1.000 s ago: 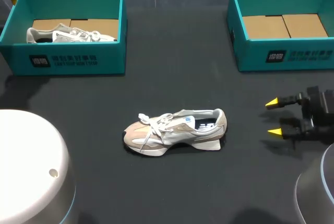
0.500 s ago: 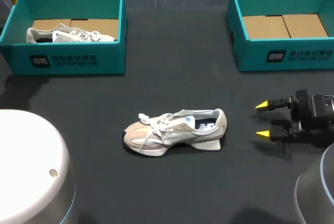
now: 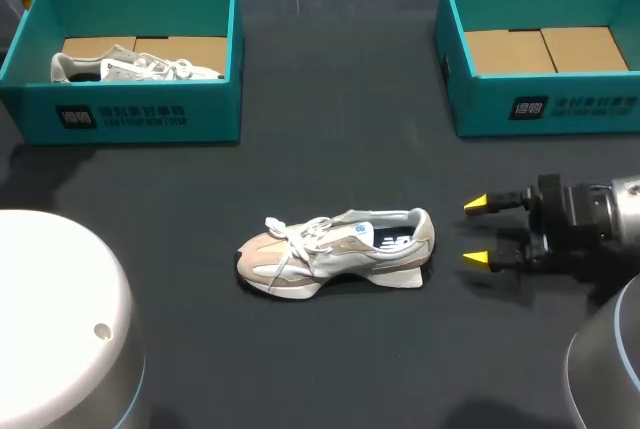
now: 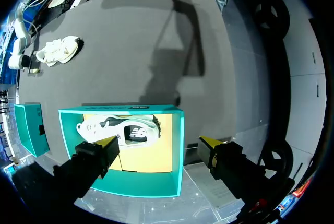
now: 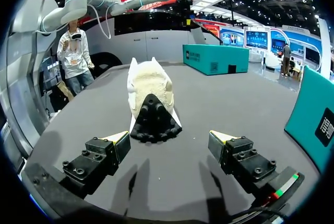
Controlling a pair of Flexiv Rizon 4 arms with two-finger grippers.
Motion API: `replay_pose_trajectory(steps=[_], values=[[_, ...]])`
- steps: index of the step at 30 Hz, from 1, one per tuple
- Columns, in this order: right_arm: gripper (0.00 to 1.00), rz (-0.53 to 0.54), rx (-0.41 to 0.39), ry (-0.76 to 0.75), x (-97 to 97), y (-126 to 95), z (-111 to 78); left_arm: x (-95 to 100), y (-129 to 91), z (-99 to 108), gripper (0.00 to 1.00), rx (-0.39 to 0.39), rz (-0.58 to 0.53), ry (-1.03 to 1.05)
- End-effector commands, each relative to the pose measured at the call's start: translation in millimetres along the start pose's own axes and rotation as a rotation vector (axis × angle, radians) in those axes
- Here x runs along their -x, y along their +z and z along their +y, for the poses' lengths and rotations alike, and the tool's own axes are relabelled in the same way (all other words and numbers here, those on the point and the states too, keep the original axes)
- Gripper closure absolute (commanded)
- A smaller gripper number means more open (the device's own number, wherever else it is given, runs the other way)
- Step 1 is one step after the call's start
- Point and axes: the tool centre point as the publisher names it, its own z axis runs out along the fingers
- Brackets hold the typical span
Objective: Take the shoe out of the shoebox, open the shoe tongue, remove and reinsert the insole, then place the shoe into the shoebox
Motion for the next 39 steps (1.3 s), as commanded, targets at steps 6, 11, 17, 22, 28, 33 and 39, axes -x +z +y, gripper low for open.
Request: replay_pose_trajectory(steps=[6, 11, 17, 22, 28, 33, 39], values=[[0.00, -0.010, 0.003, 0.013, -0.5, 24, 1.5, -0.6, 0, -1, 0.00, 0.001, 0.002, 0.001], [0.00, -0.013, 0.004, 0.024, -4.2, 31, 2.2, -0.6, 0, -1, 0.00, 0.001, 0.002, 0.001], [0.00, -0.015, -0.001, 0.027, -10.9, 37, 3.9, -0.6, 0, -1, 0.00, 0.001, 0.002, 0.001], [0.00, -0.012, -0.001, 0.022, -16.0, 40, 5.5, -0.6, 0, -1, 0.00, 0.001, 0.002, 0.001], [0.00, -0.001, -0.001, 0.008, -19.4, 47, 8.5, -0.6, 0, -1, 0.00, 0.001, 0.002, 0.001], [0.00, 0.010, -0.004, 0.000, -22.1, 51, 9.7, -0.6, 0, -1, 0.00, 0.001, 0.002, 0.001], [0.00, 0.015, -0.005, -0.012, -24.1, 54, 10.3, -0.6, 0, -1, 0.00, 0.001, 0.002, 0.001]])
